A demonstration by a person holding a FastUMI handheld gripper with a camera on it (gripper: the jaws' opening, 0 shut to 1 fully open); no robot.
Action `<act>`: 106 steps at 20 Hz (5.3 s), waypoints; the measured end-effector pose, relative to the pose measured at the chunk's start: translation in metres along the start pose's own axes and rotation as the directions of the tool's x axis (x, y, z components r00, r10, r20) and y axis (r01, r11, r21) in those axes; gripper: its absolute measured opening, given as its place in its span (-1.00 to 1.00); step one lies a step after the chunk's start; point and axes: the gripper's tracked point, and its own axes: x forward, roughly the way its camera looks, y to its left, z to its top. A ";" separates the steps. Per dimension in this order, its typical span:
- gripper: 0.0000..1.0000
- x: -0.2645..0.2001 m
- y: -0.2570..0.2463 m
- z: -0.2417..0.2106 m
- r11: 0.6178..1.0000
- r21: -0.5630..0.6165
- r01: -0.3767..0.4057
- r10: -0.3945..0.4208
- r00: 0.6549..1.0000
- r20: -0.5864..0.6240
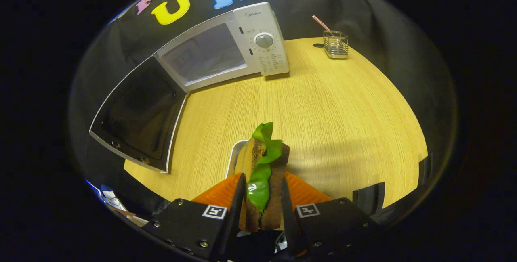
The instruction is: Open the microwave, put the food inside, and close the microwave door.
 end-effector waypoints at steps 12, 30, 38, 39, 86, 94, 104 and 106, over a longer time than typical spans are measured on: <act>-0.37 -0.025 0.046 0.045 0.991 0.129 -0.022 0.014 0.998 0.066; -0.37 0.040 0.193 0.170 0.884 0.371 -0.285 0.189 0.943 0.274; -0.37 0.095 0.215 0.213 0.816 0.432 -0.384 0.221 0.898 0.379; -0.37 0.104 0.217 0.216 0.809 0.440 -0.389 0.221 0.896 0.386; 0.95 0.198 0.179 0.276 0.718 0.552 -0.424 0.002 0.794 0.608; 0.94 0.115 0.176 0.287 0.764 0.473 -0.439 0.019 0.749 0.663; 0.94 0.002 0.215 0.250 0.845 0.300 -0.443 0.135 0.719 0.682; 0.94 -0.014 0.231 0.239 0.856 0.249 -0.453 0.179 0.712 0.679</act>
